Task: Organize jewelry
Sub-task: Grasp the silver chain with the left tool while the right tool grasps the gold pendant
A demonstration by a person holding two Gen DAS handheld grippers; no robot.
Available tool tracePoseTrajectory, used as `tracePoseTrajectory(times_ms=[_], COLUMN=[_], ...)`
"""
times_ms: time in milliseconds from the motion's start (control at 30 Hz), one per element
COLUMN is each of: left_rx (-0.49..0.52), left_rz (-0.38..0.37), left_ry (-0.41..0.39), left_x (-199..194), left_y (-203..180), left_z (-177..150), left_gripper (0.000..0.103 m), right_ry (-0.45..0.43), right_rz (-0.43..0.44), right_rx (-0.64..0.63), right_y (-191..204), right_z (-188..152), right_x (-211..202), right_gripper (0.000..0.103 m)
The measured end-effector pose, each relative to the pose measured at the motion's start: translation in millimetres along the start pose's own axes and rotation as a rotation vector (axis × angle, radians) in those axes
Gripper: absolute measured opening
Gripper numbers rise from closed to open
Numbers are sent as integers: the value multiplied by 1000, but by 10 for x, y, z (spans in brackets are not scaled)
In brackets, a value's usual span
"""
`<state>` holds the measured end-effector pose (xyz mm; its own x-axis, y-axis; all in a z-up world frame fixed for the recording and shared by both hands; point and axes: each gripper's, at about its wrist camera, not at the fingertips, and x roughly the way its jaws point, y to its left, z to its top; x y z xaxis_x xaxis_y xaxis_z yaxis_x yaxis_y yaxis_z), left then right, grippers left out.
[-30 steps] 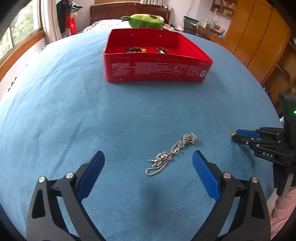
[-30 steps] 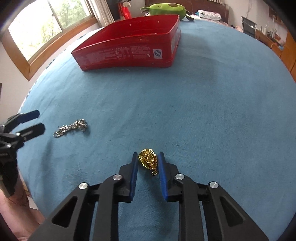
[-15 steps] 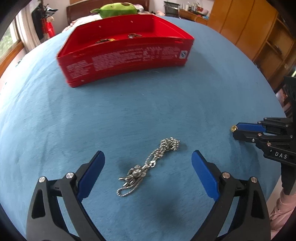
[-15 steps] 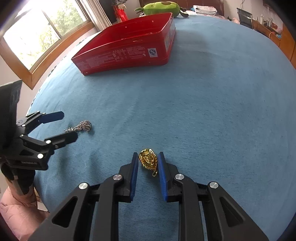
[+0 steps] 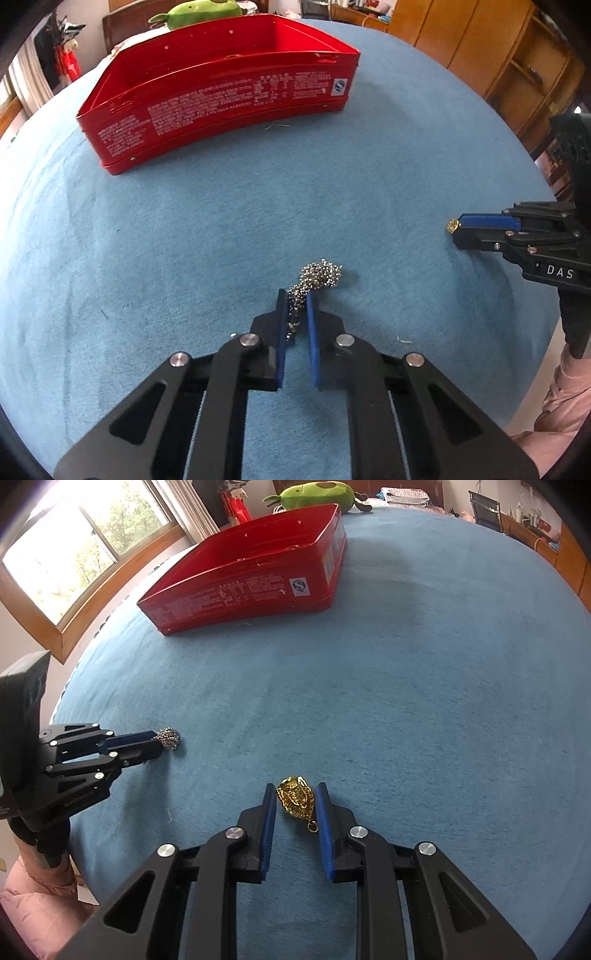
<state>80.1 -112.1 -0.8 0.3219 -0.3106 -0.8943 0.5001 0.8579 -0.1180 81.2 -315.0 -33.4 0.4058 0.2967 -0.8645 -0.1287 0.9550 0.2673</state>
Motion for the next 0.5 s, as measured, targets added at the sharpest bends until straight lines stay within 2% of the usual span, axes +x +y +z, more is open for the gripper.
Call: tracePoseTrajectory(times_ms=[300,500], left_rx=[-171,-212], left_rz=[39,41], left_ry=[-129,-187], left_x=[-379,-631], left_y=[450,583], left_z=[-40,-72], left_gripper=[4,3], right_ry=[-16,-24], right_rz=[36,66], right_rx=[-12,-44], right_y=[122,321], right_z=[66,167], right_x=[-40,-29], right_gripper=[21,21])
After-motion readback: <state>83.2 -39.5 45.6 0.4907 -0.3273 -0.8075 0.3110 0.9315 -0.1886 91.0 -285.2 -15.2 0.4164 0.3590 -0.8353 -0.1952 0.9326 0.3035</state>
